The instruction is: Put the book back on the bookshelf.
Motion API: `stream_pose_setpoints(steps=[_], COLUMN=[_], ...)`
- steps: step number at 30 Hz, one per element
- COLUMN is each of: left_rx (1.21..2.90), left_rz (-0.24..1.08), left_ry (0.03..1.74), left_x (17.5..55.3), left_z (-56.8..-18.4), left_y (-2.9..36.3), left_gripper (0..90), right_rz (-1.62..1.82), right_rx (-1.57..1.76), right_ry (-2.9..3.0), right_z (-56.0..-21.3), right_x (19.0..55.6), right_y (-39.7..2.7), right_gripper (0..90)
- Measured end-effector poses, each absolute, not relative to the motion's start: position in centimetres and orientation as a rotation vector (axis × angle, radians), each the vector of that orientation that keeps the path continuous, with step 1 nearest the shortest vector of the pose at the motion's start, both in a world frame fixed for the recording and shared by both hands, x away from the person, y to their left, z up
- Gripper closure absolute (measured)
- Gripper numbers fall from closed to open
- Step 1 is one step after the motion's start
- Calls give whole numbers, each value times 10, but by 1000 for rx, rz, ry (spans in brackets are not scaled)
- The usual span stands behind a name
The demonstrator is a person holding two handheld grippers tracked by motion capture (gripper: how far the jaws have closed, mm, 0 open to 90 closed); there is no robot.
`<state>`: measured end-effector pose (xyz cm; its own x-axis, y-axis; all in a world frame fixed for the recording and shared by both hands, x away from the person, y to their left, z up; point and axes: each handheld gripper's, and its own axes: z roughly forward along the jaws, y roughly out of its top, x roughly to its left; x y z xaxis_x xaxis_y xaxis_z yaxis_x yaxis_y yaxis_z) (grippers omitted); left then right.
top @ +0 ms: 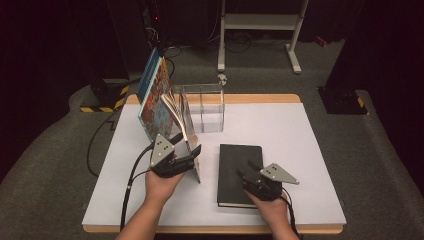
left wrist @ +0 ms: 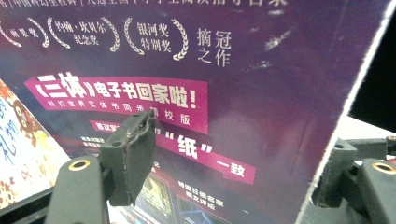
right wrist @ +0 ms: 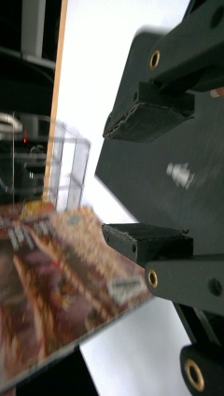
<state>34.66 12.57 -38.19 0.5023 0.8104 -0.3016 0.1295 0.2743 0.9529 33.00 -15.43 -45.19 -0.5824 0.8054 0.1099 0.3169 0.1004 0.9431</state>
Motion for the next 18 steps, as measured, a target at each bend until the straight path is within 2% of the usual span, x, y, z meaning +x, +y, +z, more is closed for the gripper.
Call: stream_pose_setpoints(steps=[6, 18], left_rx=[1244, 1280], left_rz=[585, 587], left_ry=[956, 947], left_x=[344, 338], left_z=[-381, -379], left_y=[125, 134], left_gripper=[335, 500], right_rz=[1448, 1428], right_rx=[1113, 1178], right_ry=[1875, 1851], right_z=[-460, -466], right_x=[329, 330], right_y=[-178, -200], right_gripper=[470, 483])
